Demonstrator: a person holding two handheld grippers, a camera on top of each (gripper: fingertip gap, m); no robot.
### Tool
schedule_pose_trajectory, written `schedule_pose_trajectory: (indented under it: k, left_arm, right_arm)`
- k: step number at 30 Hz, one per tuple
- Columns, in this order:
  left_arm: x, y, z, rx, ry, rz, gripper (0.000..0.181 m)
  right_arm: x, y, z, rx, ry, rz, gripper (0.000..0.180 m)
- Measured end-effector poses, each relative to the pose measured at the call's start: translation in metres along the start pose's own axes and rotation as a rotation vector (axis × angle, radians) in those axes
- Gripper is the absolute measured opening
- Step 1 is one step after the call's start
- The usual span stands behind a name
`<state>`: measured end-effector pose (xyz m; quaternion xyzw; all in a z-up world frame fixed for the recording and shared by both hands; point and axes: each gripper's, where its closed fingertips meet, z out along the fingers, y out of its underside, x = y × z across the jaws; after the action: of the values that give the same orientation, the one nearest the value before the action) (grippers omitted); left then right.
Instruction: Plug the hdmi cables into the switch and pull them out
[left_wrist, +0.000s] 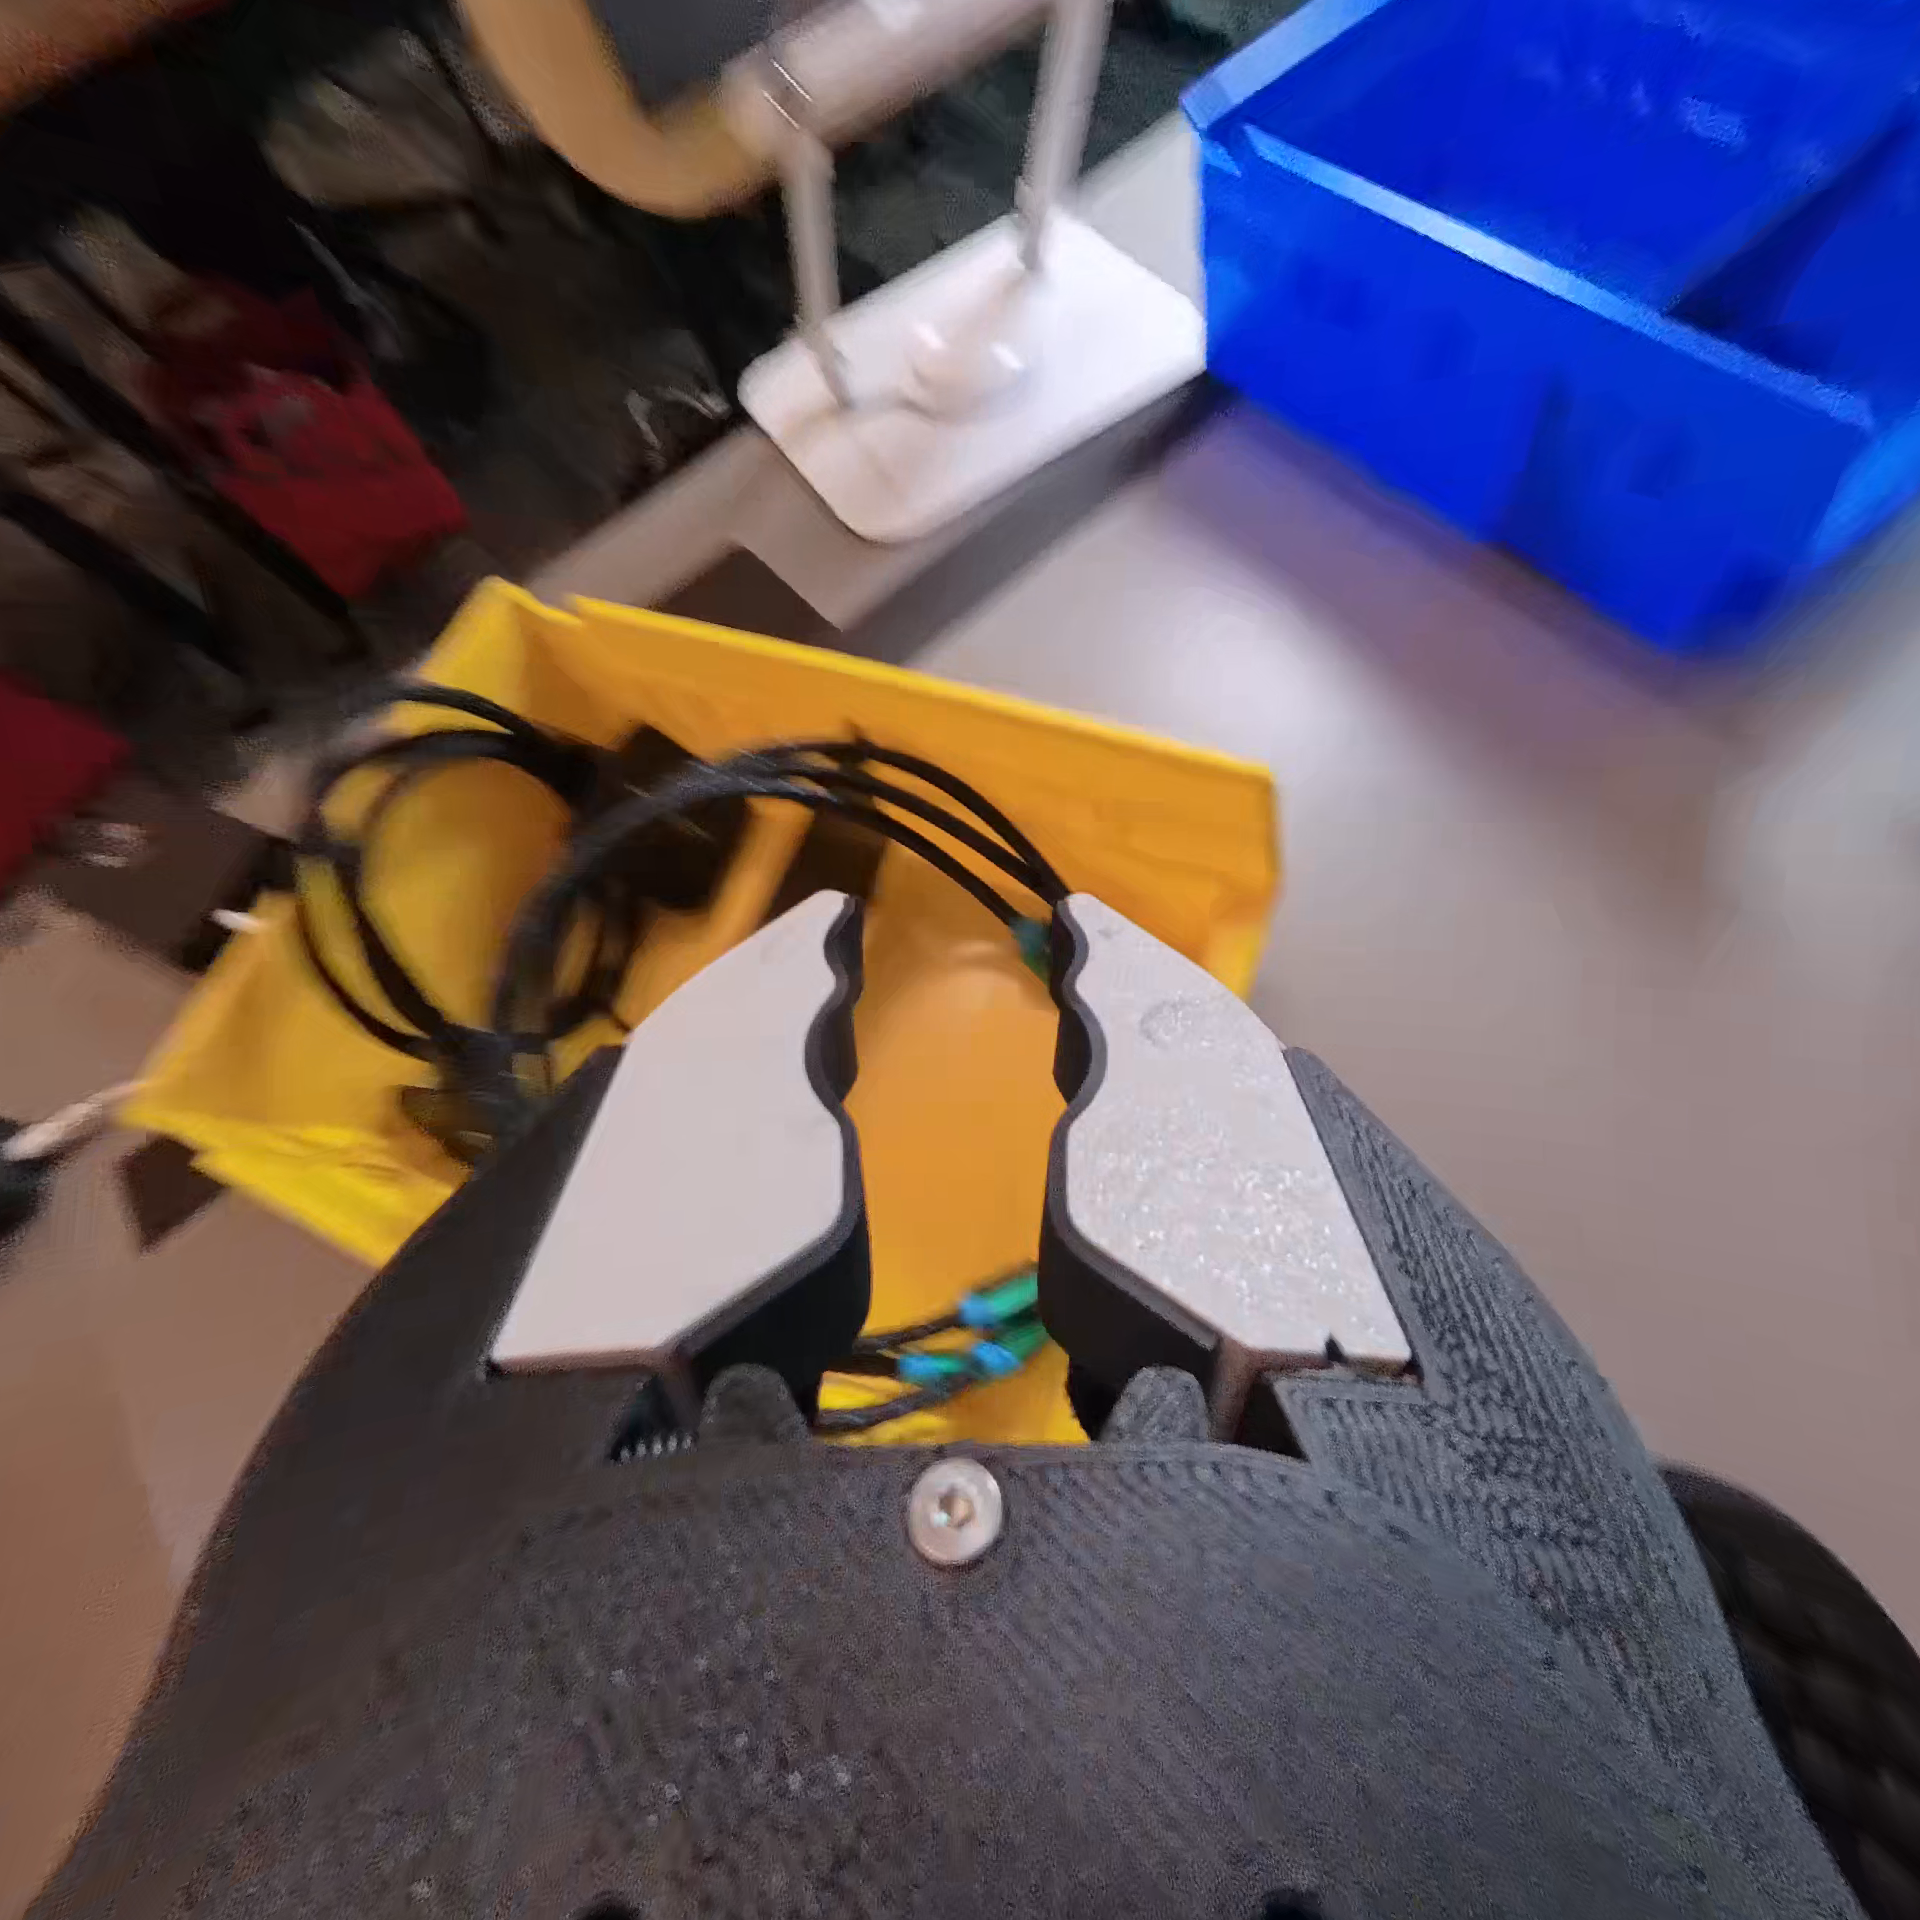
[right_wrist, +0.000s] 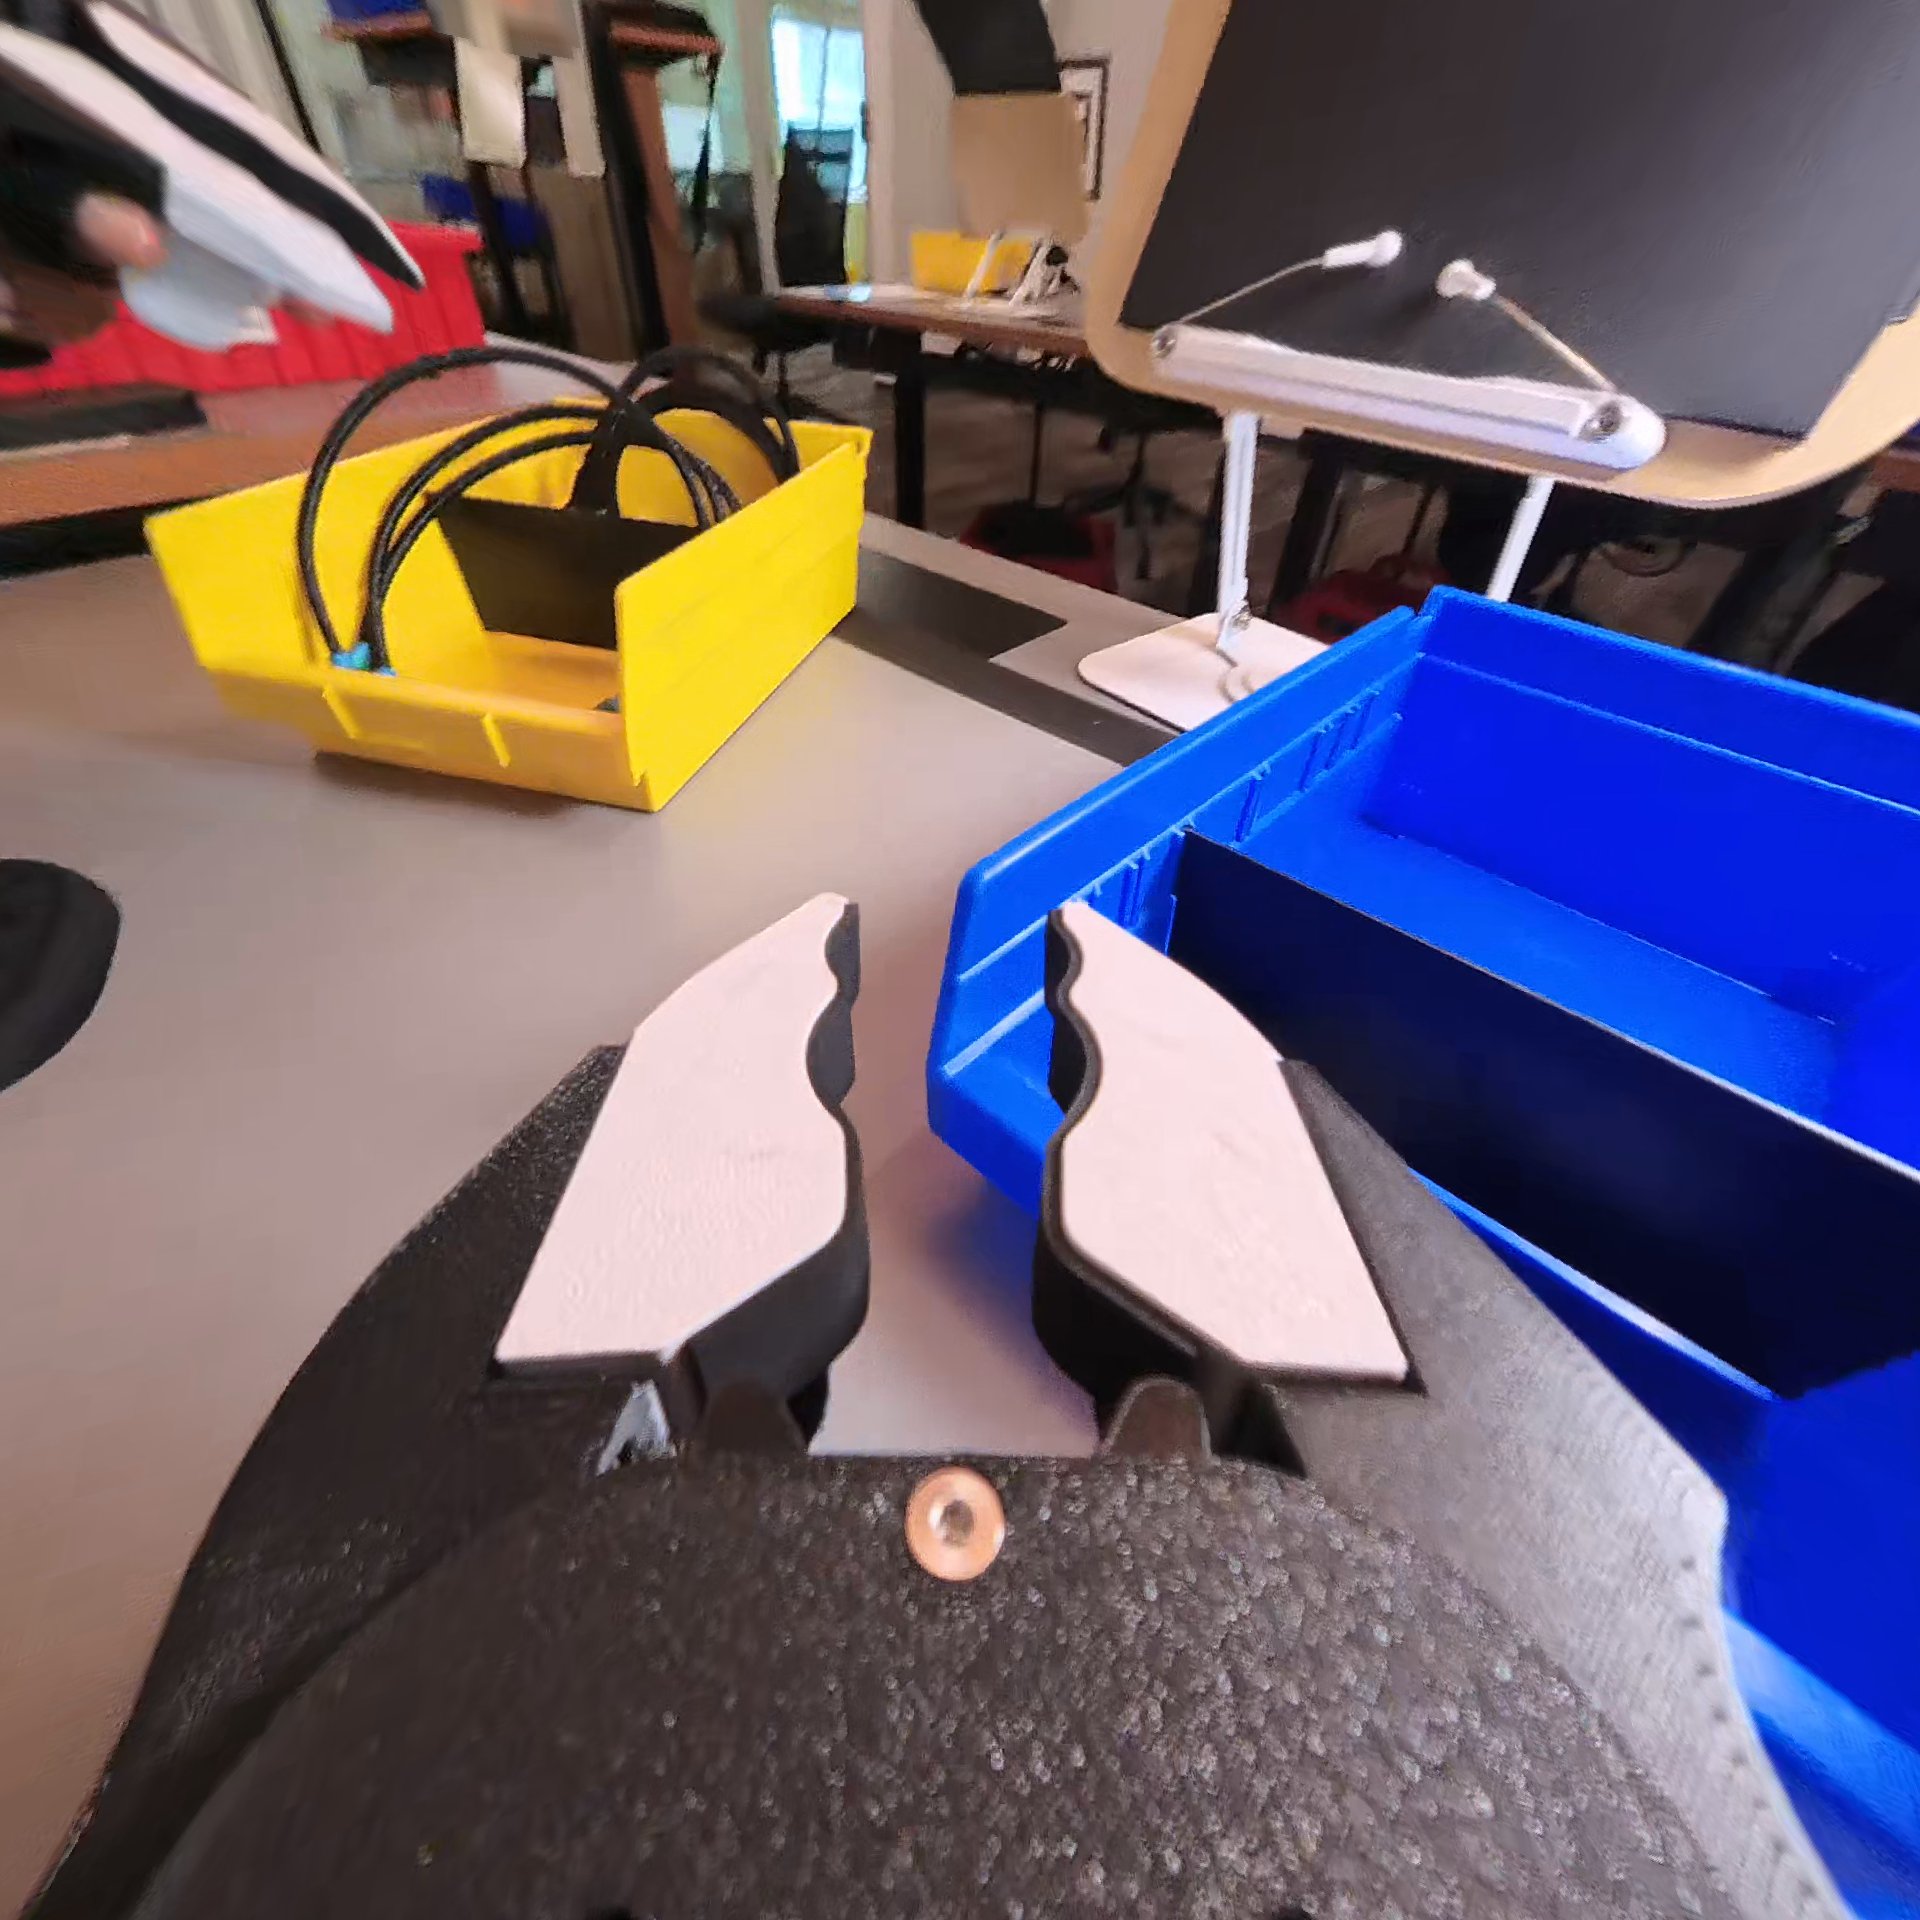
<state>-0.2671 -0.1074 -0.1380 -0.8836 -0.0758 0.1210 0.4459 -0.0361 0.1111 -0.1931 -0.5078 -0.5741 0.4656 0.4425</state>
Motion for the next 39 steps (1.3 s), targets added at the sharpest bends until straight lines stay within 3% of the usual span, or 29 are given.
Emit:
schedule_pose_trajectory:
  k: [1, 5, 11, 15, 18, 39]
  left_arm:
    - [-0.021, -0.013, -0.005, 0.027, -0.044, -0.018, 0.034]
    - [-0.105, -0.025, 0.005, -0.060, -0.191, -0.088, 0.036]
    - [-0.169, 0.016, 0.069, -0.313, -0.259, -0.124, 0.044]
    - [-0.182, 0.035, 0.100, -0.409, -0.287, -0.071, 0.014]
    - [-0.185, 0.030, 0.104, -0.439, -0.305, -0.044, 0.008]
    - [-0.188, -0.136, -0.021, -0.217, -0.483, 0.131, 0.008]
  right_arm:
    - [0.000, 0.002, 0.001, 0.009, 0.009, 0.004, 0.032]
    - [-0.003, 0.009, 0.002, 0.028, 0.018, -0.014, 0.028]
    - [-0.010, 0.024, 0.002, -0.013, 0.015, -0.126, 0.022]
    - [-0.009, 0.029, 0.002, -0.025, 0.012, -0.120, 0.020]
    - [-0.008, 0.030, 0.001, -0.030, 0.009, -0.101, 0.017]
    - [-0.003, 0.008, -0.013, 0.067, -0.005, -0.039, 0.013]
